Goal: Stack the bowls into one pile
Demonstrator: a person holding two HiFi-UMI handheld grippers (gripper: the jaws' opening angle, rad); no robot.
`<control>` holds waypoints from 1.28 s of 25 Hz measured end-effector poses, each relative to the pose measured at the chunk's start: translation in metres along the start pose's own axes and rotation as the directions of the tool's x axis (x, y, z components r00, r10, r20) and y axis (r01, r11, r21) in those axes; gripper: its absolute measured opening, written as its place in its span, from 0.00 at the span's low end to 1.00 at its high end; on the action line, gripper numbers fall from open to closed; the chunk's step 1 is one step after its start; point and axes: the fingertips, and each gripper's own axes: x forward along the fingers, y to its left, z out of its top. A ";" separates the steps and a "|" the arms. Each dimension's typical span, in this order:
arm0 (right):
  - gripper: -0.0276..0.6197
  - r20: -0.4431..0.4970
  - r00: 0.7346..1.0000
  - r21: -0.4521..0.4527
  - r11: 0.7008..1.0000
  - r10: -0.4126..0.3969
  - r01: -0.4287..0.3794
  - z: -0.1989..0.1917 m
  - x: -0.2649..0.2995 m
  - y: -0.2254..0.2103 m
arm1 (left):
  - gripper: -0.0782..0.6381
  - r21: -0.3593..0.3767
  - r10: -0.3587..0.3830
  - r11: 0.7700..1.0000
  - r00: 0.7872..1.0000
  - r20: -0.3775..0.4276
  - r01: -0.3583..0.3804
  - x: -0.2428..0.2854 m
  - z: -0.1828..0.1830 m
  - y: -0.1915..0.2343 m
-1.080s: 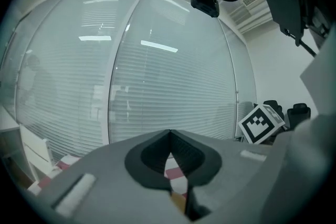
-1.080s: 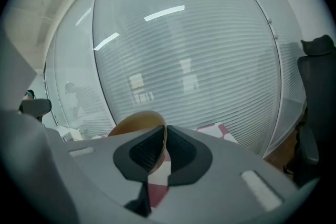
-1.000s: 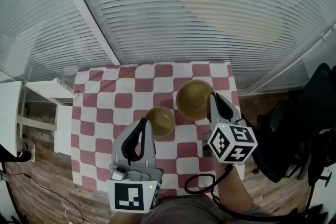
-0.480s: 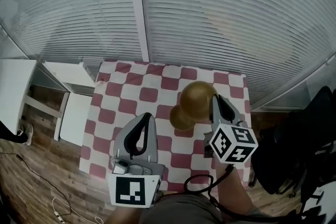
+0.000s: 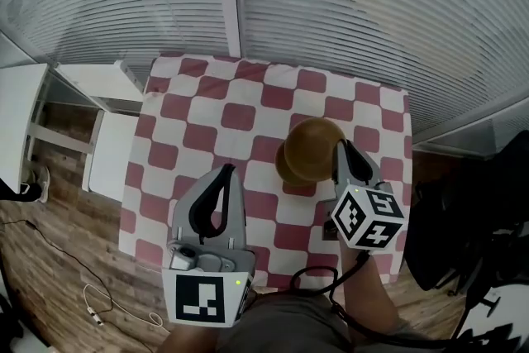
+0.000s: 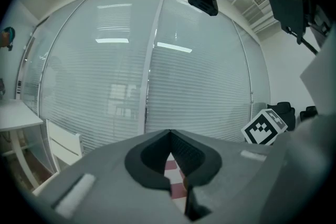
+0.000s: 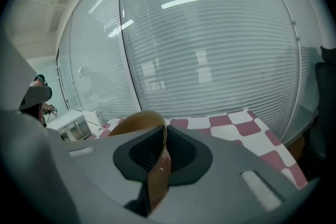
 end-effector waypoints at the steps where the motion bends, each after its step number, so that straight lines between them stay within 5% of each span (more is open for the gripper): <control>1: 0.11 -0.016 1.000 0.000 1.000 -0.003 0.003 -0.008 0.004 -0.002 | 0.11 -0.012 0.001 1.000 1.000 -0.028 -0.001 0.002 -0.010 0.001; 10: 0.11 -0.121 0.992 -0.036 0.999 -0.023 0.019 -0.062 0.031 -0.007 | 0.11 -0.039 0.019 0.999 0.990 -0.142 -0.025 0.014 -0.062 0.010; 19: 0.15 -0.139 0.989 -0.103 0.994 -0.045 0.031 -0.078 0.039 -0.005 | 0.11 -0.071 0.016 0.997 0.982 -0.189 -0.030 0.013 -0.083 0.014; 26: 0.19 -0.105 0.993 -0.102 0.993 -0.061 0.050 -0.069 0.035 -0.010 | 0.11 -0.049 0.024 0.998 0.987 -0.160 -0.032 0.010 -0.073 0.017; 32: 0.17 0.015 0.999 -0.105 0.994 -0.028 0.030 -0.019 0.007 0.005 | 0.11 0.000 0.016 1.000 0.997 -0.073 -0.016 0.003 -0.029 0.009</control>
